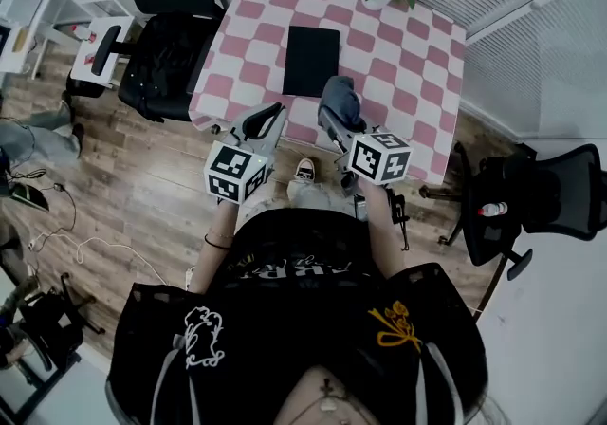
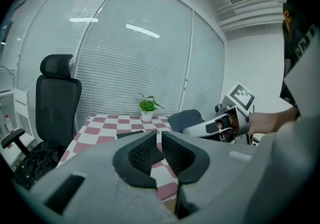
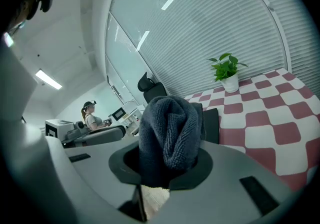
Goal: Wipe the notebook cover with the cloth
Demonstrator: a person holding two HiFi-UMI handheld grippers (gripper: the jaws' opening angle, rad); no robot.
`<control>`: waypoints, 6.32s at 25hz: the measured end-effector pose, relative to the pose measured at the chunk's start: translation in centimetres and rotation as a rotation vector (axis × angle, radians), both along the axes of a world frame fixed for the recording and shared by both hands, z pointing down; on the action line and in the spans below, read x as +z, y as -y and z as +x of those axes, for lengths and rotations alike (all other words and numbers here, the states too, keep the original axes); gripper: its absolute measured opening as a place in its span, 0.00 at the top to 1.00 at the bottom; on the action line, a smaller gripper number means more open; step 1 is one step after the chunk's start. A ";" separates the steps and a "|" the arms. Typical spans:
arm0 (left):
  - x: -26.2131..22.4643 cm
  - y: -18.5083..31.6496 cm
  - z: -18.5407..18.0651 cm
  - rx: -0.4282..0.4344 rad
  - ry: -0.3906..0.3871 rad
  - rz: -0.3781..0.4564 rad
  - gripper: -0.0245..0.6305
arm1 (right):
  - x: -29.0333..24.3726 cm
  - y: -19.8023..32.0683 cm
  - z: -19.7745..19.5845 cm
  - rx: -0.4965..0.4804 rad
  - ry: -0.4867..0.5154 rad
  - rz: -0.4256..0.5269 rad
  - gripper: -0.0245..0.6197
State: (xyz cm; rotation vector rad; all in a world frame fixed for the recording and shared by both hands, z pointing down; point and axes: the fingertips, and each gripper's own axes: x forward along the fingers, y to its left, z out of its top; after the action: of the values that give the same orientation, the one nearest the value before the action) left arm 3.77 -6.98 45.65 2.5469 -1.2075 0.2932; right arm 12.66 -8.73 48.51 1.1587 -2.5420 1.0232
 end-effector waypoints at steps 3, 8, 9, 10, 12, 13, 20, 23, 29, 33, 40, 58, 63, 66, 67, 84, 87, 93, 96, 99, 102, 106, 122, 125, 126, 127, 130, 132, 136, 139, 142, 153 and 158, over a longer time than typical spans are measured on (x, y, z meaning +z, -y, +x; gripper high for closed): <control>0.2 1.8 0.2 -0.011 0.014 -0.006 0.93 | 0.6 1.9 -0.2 -0.024 0.003 -0.015 0.85; 0.5 4.1 0.1 -0.022 0.030 -0.016 0.92 | 1.8 4.2 -0.9 -0.069 -0.019 -0.036 0.85; 0.5 4.3 0.1 -0.022 0.031 -0.016 0.92 | 2.1 4.5 -1.0 -0.076 -0.025 -0.043 0.85; 0.4 4.7 0.0 -0.021 0.030 -0.015 0.92 | 2.4 4.9 -1.2 -0.082 -0.032 -0.049 0.85; 0.3 5.4 -0.3 -0.019 0.025 -0.015 0.92 | 2.9 5.8 -1.6 -0.087 -0.049 -0.061 0.85; 0.3 5.7 -0.6 -0.017 0.021 -0.017 0.92 | 3.2 6.2 -1.9 -0.089 -0.058 -0.066 0.85; 1.5 8.9 -1.8 0.069 0.020 -0.040 0.93 | 5.0 9.5 -3.6 -0.079 -0.136 -0.095 0.85; 1.7 10.6 -2.2 0.122 0.023 -0.040 0.93 | 5.7 11.6 -4.5 -0.066 -0.157 -0.109 0.85; 1.9 14.0 -3.7 0.191 0.008 -0.037 0.93 | 7.6 16.6 -7.1 -0.031 -0.171 -0.156 0.85; 2.5 16.0 -5.3 0.204 0.010 -0.048 0.92 | 10.8 19.0 -9.3 -0.034 -0.196 -0.222 0.85; 2.9 18.3 -7.1 0.223 0.006 -0.057 0.92 | 15.5 22.1 -11.7 -0.031 -0.245 -0.339 0.85; 3.2 20.0 -4.7 0.279 -0.031 -0.077 0.93 | 16.6 21.9 -2.4 0.105 -0.280 -0.410 0.85; 3.1 19.9 -3.5 0.289 -0.035 -0.073 0.93 | 16.6 21.5 0.6 0.135 -0.293 -0.419 0.85; 3.1 19.7 -3.0 0.289 -0.034 -0.072 0.92 | 16.6 21.3 2.0 0.137 -0.311 -0.420 0.85; 3.1 19.6 -3.0 0.287 -0.033 -0.073 0.93 | 16.6 21.2 2.5 0.138 -0.322 -0.420 0.85; 4.1 17.9 -4.6 0.205 -0.002 -0.096 0.92 | 12.3 19.9 -4.3 0.029 -0.234 -0.295 0.85; 3.9 17.9 -5.0 0.189 -0.002 -0.088 0.93 | 12.5 18.5 -8.2 -0.040 -0.208 -0.295 0.85; 3.6 17.4 -5.9 0.162 -0.002 -0.077 0.92 | 14.9 16.7 -11.8 -0.101 -0.221 -0.349 0.85; 3.5 17.3 -6.2 0.151 -0.001 -0.075 0.92 | 16.1 16.2 -11.9 -0.107 -0.238 -0.373 0.85; 3.5 17.1 -6.3 0.149 0.001 -0.072 0.92 | 16.6 16.0 -11.8 -0.101 -0.229 -0.383 0.85; 3.5 17.0 -6.0 0.151 -0.004 -0.074 0.92 | 16.6 16.1 -11.8 -0.095 -0.214 -0.390 0.85; 3.4 16.8 -5.3 0.162 -0.004 -0.075 0.92 | 16.6 16.0 -10.6 -0.076 -0.220 -0.390 0.85; 3.5 16.1 -0.7 0.252 -0.005 -0.078 0.92 | 16.4 15.0 0.6 0.091 -0.236 -0.401 0.85; 3.5 15.7 0.2 0.270 -0.004 -0.078 0.92 | 16.4 14.7 1.8 0.112 -0.235 -0.401 0.85; 3.6 15.6 0.4 0.274 0.000 -0.076 0.92 | 16.4 14.6 2.1 0.117 -0.234 -0.401 0.85; 3.7 15.5 0.5 0.276 0.003 -0.075 0.92 | 16.4 14.6 2.4 0.122 -0.233 -0.401 0.85; 3.7 15.2 0.5 0.268 0.000 -0.082 0.92 | 16.5 14.4 3.2 0.134 -0.234 -0.403 0.85; 3.7 15.0 0.2 0.255 -0.001 -0.085 0.92 | 16.5 14.4 3.3 0.136 -0.239 -0.402 0.85; 3.8 14.7 -0.8 0.224 0.004 -0.087 0.92 | 15.8 14.3 2.5 0.119 -0.263 -0.385 0.85; 3.9 14.6 -1.7 0.200 0.008 -0.092 0.92 | 14.5 14.4 0.4 0.083 -0.230 -0.353 0.85; 4.2 14.4 -2.6 0.178 0.012 -0.098 0.92 | 13.5 13.8 -2.5 0.013 -0.230 -0.317 0.85; 4.5 13.8 -4.6 0.140 0.015 -0.104 0.92 | 15.1 9.1 -12.2 -0.237 -0.278 -0.309 0.85; 4.5 13.6 -4.8 0.138 0.014 -0.104 0.92 | 16.6 8.4 -12.2 -0.238 -0.283 -0.323 0.85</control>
State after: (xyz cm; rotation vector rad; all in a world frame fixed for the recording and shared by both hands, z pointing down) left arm -1.07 -20.61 50.14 2.5456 -0.9958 0.3951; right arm 0.48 -17.17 65.08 0.8237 -2.1349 1.0726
